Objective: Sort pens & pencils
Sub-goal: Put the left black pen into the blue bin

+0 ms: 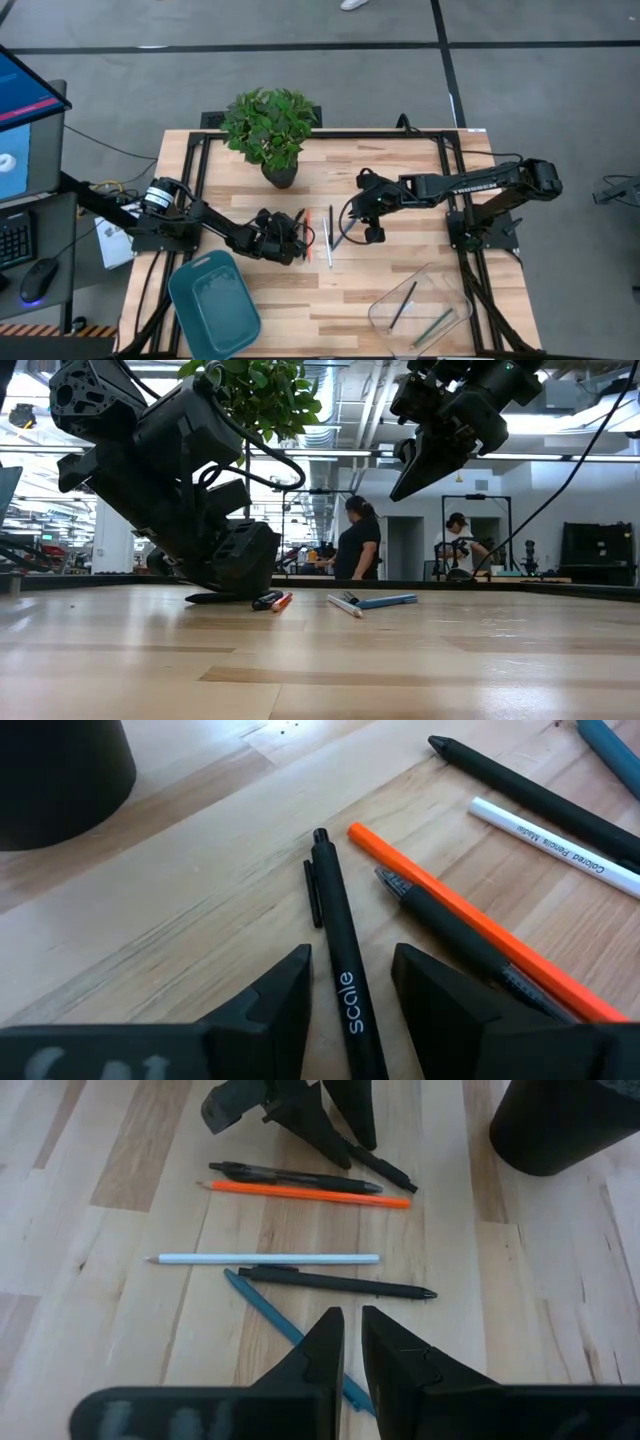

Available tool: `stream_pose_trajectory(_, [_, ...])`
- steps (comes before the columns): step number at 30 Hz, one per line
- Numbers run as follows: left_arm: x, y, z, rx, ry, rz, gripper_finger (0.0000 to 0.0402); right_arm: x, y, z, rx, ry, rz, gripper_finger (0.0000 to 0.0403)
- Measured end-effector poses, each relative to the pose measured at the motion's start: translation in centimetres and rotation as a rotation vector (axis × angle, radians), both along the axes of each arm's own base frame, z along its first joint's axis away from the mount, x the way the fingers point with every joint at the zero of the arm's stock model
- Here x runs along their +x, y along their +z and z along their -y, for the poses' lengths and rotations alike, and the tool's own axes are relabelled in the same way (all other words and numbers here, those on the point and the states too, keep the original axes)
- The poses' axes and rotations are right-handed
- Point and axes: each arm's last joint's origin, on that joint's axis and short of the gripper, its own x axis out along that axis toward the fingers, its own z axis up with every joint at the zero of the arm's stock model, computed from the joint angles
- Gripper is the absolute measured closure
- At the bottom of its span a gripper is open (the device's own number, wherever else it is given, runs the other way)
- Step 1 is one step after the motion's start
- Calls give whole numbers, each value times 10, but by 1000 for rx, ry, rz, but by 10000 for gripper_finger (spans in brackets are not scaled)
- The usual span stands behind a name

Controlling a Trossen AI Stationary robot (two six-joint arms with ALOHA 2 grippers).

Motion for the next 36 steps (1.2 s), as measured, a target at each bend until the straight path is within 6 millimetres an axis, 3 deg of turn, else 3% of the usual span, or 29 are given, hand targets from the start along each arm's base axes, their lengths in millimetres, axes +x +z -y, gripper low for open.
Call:
stream_pose_trajectory(10, [0,0,0,1,-1,-1,272,0,0,0,0,0,0,340])
stream_pose_trajectory(22, [0,0,1,11,-18,-8,381,0,0,0,0,0,-1,340])
stream_pose_trajectory(31, [0,0,1,37,-35,-27,367,0,0,0,0,0,-1,340])
stream_pose_trajectory(36, [0,0,0,64,-39,-34,383,0,0,0,0,0,0,340])
